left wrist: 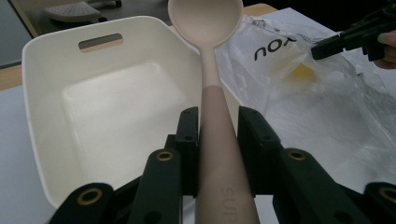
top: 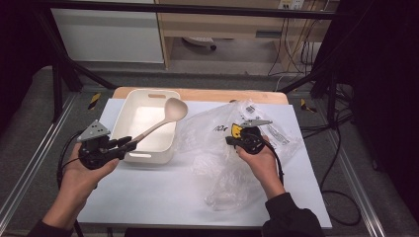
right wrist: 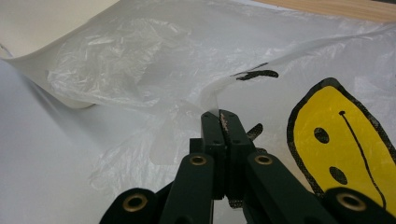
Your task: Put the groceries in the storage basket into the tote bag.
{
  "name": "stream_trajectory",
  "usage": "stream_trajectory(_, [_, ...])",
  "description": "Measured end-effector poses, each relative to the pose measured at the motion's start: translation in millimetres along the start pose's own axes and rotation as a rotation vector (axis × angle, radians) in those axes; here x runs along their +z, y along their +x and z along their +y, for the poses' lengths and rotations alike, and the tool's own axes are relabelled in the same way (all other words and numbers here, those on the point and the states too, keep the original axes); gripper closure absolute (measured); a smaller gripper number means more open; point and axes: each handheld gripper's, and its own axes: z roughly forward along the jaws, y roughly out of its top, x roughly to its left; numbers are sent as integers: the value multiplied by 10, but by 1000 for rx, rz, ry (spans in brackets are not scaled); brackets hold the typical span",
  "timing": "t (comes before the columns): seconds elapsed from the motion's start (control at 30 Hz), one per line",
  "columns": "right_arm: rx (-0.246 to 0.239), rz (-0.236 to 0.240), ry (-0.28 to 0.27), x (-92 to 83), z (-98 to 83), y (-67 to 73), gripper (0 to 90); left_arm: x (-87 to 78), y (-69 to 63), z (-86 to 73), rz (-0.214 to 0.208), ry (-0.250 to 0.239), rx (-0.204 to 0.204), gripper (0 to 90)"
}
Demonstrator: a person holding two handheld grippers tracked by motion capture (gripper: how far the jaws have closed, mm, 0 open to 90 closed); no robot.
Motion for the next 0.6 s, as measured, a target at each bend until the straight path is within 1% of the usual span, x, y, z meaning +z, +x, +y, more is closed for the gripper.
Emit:
stream_trajectory(0.07, [4, 1, -3, -1, 2, -6, 900, -11, -32, -12, 0, -2, 5, 704])
stream_trajectory(0.1, [5, 1, -2, 0, 0, -7, 900, -10, -51, -20, -12, -3, 0, 704])
stream_trajectory(0.13, [5, 1, -1, 1, -1, -8, 900, -18, -66, -28, -10, 0, 8, 704])
stream_trajectory(0.17, [5, 2, 1, 2, -3, -7, 900, -17, -83, -39, -18, -1, 5, 704])
stream_trajectory(0.23, [4, 1, 1, -2, -3, -4, 900, -26, -112, -59, -24, 4, 15, 704])
stream_trajectory(0.4, [9, 1, -5, -11, 3, -14, 900, -47, -176, -100, -50, 1, 20, 704])
stream_trajectory(0.5, [12, 1, -3, -4, 4, -18, 900, -39, -188, -114, -64, 3, 27, 704])
stream_trajectory(0.53, [11, 2, -3, -5, 4, -18, 900, -34, -190, -122, -67, 1, 20, 704])
stream_trajectory(0.6, [11, 1, -3, -6, 5, -16, 900, -31, -191, -127, -69, 4, 28, 704])
